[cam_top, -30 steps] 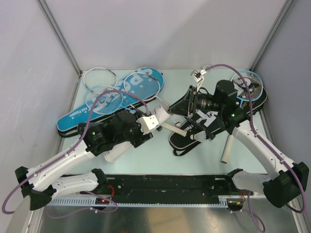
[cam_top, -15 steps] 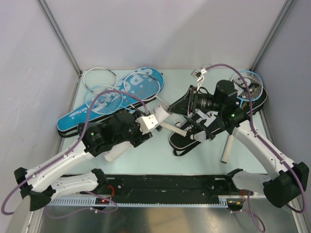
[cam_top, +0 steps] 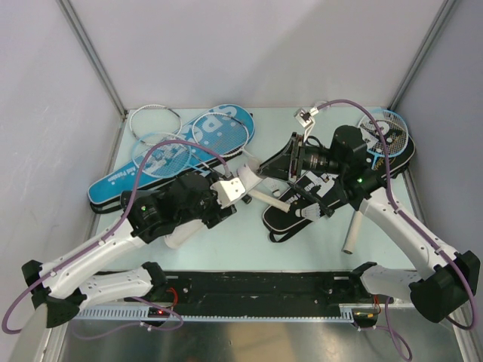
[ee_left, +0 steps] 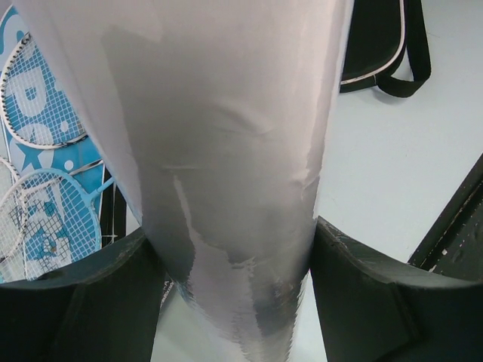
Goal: Pack up the badminton gear
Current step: Open the lid of the shuttle tube.
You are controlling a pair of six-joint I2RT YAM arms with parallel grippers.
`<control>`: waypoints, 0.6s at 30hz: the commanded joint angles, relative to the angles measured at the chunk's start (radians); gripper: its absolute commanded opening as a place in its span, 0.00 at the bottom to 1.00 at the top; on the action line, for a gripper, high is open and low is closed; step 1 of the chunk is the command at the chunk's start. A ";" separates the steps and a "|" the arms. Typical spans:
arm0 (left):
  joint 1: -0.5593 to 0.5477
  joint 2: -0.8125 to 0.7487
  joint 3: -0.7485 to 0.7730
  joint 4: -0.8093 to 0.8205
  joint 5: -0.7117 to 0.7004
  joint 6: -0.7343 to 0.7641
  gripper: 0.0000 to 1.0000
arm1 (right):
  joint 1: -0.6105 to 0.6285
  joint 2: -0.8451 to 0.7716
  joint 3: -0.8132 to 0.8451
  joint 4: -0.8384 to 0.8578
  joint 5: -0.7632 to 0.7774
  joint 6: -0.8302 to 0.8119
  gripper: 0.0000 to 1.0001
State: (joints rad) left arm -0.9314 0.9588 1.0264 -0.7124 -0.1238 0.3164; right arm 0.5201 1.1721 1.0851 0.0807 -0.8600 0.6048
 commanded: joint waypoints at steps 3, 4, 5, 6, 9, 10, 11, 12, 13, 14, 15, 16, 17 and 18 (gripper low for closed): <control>-0.006 -0.013 -0.003 0.056 -0.019 0.033 0.48 | 0.003 -0.046 0.041 0.044 0.054 0.019 0.53; -0.006 -0.012 -0.003 0.057 -0.020 0.032 0.48 | 0.003 -0.048 0.041 0.043 0.058 0.018 0.53; -0.007 -0.011 -0.001 0.057 -0.019 0.032 0.48 | 0.004 -0.049 0.042 0.038 0.061 0.013 0.53; -0.006 -0.011 0.000 0.057 -0.018 0.032 0.48 | 0.007 -0.050 0.041 0.035 0.063 0.009 0.53; -0.006 -0.009 0.003 0.057 -0.014 0.028 0.48 | 0.018 -0.044 0.041 0.013 0.068 -0.009 0.50; -0.006 -0.009 0.005 0.057 -0.013 0.028 0.48 | 0.022 -0.042 0.041 0.008 0.068 -0.014 0.49; -0.006 -0.009 0.005 0.057 -0.012 0.027 0.48 | 0.028 -0.039 0.041 0.004 0.067 -0.020 0.48; -0.007 -0.008 0.006 0.057 -0.011 0.027 0.48 | 0.033 -0.036 0.042 -0.001 0.067 -0.027 0.48; -0.006 -0.009 0.007 0.057 -0.010 0.025 0.48 | 0.040 -0.034 0.042 -0.005 0.069 -0.038 0.48; -0.007 -0.008 0.006 0.057 -0.008 0.025 0.48 | 0.046 -0.031 0.044 -0.018 0.072 -0.049 0.49; -0.007 -0.008 0.007 0.057 -0.007 0.024 0.48 | 0.053 -0.025 0.047 -0.035 0.078 -0.067 0.49; -0.007 -0.007 0.007 0.057 -0.007 0.024 0.48 | 0.059 -0.020 0.051 -0.054 0.083 -0.080 0.49; -0.006 -0.007 0.007 0.056 -0.008 0.024 0.48 | 0.064 -0.015 0.052 -0.065 0.087 -0.094 0.49; -0.007 -0.008 0.007 0.056 -0.008 0.024 0.48 | 0.066 -0.012 0.053 -0.071 0.089 -0.102 0.46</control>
State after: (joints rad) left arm -0.9314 0.9600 1.0264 -0.7162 -0.1280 0.3164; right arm 0.5678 1.1503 1.0889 0.0498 -0.7895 0.5659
